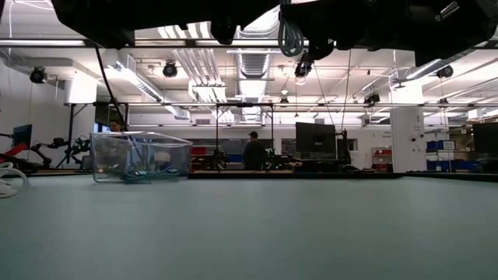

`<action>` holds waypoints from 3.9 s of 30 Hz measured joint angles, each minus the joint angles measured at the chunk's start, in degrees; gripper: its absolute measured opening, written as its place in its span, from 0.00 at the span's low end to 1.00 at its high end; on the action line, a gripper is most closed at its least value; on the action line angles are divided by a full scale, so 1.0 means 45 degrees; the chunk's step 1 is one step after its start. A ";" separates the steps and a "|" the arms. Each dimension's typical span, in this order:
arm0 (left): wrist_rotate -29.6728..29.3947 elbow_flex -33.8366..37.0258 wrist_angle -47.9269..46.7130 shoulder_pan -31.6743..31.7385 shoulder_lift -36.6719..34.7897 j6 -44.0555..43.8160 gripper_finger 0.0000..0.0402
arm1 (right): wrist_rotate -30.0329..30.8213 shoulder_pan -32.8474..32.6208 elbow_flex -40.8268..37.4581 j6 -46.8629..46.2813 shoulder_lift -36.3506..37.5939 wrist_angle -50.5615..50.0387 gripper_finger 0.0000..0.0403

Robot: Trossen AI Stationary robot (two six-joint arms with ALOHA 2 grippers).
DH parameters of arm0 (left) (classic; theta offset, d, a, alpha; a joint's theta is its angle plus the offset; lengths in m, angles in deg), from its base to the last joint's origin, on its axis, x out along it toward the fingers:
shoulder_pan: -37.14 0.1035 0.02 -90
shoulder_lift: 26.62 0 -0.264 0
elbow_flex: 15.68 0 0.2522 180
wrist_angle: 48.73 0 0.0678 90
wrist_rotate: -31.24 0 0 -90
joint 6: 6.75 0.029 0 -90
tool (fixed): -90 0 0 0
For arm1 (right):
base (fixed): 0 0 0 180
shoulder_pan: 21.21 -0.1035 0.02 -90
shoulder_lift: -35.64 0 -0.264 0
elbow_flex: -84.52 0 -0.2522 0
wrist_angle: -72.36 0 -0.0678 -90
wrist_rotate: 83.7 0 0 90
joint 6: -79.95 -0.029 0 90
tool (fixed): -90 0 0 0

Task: Pick and place USB-C Cables
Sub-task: Put the right white charger cable into the transparent bin

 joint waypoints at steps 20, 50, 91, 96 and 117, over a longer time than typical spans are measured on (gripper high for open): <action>-0.0121 -0.0083 0.0097 0.0045 0.0275 0.0262 0.04 | 0.0045 -0.0010 0.0000 -0.0332 0.0000 -0.0179 0.16; -0.0457 0.0203 -0.1690 0.0030 -0.1028 -0.0740 0.04 | 0.1910 0.0000 0.0000 -0.1855 0.2065 -0.4750 0.50; -0.3699 -0.3671 -2.2014 0.4553 -0.5895 -0.5762 0.04 | 0.3696 0.1292 0.0000 -0.1349 0.5304 -0.8890 0.50; -0.3013 -0.4977 -2.4418 0.6227 -0.5454 -0.5204 0.04 | 0.3662 0.1283 0.0000 -0.1318 0.5299 -0.8959 0.50; -0.1401 -0.6625 -2.6291 1.2446 -0.1407 -0.1688 0.04 | 0.3682 0.1282 0.0000 -0.1328 0.5299 -0.9169 0.50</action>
